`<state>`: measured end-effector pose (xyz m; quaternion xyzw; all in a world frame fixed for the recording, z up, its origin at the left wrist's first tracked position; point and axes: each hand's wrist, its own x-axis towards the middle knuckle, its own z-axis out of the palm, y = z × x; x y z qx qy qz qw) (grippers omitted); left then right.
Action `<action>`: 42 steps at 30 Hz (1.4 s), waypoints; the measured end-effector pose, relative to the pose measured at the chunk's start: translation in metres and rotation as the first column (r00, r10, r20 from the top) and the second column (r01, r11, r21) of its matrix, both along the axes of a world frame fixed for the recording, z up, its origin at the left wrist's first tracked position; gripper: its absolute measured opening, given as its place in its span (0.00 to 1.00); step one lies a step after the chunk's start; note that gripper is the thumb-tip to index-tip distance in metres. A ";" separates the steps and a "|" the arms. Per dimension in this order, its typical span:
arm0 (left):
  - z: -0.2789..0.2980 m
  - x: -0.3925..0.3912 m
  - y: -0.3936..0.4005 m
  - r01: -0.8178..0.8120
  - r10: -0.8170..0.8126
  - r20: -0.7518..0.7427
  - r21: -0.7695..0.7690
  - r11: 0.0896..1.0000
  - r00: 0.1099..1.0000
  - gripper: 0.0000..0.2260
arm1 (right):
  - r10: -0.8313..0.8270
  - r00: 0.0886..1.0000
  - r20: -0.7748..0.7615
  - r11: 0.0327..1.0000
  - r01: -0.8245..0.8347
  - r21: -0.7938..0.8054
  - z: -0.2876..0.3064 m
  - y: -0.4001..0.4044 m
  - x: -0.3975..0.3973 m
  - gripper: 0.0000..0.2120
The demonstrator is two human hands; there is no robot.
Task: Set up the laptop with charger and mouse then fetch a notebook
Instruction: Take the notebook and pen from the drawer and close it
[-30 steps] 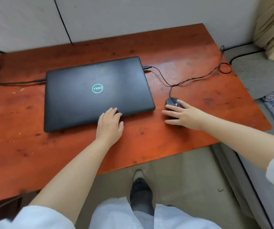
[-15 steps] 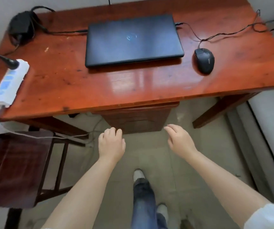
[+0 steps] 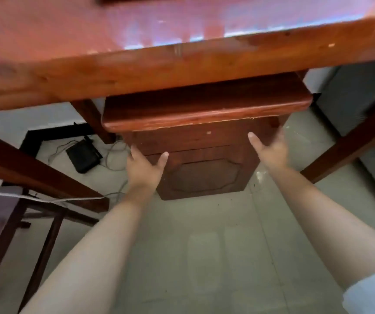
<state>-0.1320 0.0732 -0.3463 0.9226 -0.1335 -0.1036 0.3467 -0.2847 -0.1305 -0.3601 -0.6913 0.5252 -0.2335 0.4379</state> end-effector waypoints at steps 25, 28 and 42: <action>-0.017 0.014 -0.014 -0.152 0.162 -0.017 -0.463 0.873 0.987 0.41 | -0.128 0.909 0.396 0.992 0.126 0.032 -0.004 -0.021 -0.002 0.27; -0.007 0.018 -0.011 -0.165 0.132 -0.103 -0.465 0.870 0.986 0.39 | -0.103 0.900 0.424 0.995 0.086 0.058 0.005 -0.015 -0.003 0.30; -0.007 0.026 -0.013 -0.250 0.245 -0.066 -0.415 0.875 0.967 0.25 | -0.131 0.925 0.357 0.991 0.128 0.032 0.008 -0.019 -0.001 0.24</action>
